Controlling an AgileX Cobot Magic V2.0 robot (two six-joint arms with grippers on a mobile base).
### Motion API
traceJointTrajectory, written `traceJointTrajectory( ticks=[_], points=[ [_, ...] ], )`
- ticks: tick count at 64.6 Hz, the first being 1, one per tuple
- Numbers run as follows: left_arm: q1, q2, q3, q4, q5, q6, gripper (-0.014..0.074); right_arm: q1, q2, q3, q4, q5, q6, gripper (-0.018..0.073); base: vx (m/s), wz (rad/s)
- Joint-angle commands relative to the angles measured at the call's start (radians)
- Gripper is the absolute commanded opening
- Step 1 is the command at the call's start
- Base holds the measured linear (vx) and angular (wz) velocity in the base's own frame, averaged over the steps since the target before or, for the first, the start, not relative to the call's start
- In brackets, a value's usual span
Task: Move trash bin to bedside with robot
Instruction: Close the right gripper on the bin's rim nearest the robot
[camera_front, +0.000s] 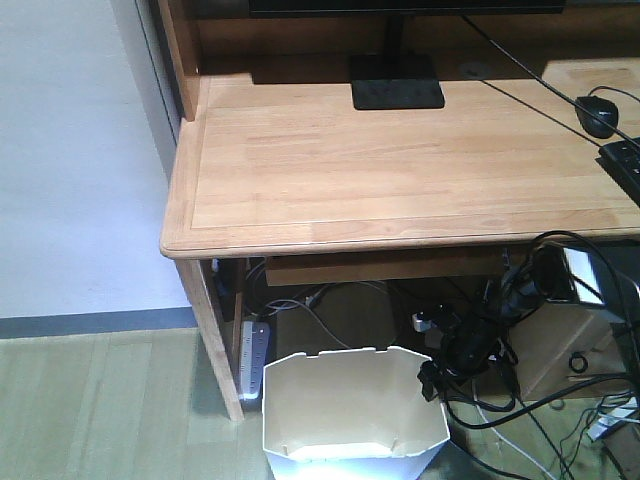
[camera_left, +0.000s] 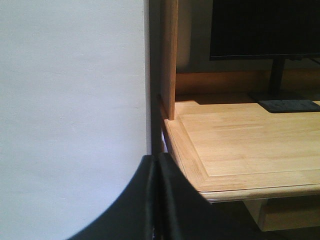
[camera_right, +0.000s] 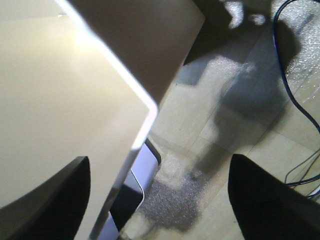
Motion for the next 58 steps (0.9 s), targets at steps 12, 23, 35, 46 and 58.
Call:
traceJointTrajectory(
  ticks=[12,23,35,46,58],
  points=[
    [-0.005,-0.008,0.02,-0.01,-0.077,-0.002,-0.0006,-0.003,0.032,-0.188,-0.113,0.221,0.073,0.0536,0.0,0.0],
    [-0.005,-0.008,0.02,-0.01,-0.077,-0.002,-0.0006,-0.003,0.071,-0.281,-0.178,0.34,0.118,0.0536,0.0,0.0],
    [-0.005,-0.008,0.02,-0.01,-0.077,-0.002,-0.0006,-0.003,0.108,-0.364,-0.188,0.469,0.133,0.0444,0.0,0.0],
    [-0.005,-0.008,0.02,-0.01,-0.077,-0.002,-0.0006,-0.003,0.143,-0.414,-0.135,0.535,0.116,0.0163,0.0,0.0],
    [-0.005,-0.008,0.02,-0.01,-0.077,-0.002,-0.0006,-0.003,0.151,-0.426,-0.038,0.56,0.032,-0.0013,0.0,0.0]
  ],
)
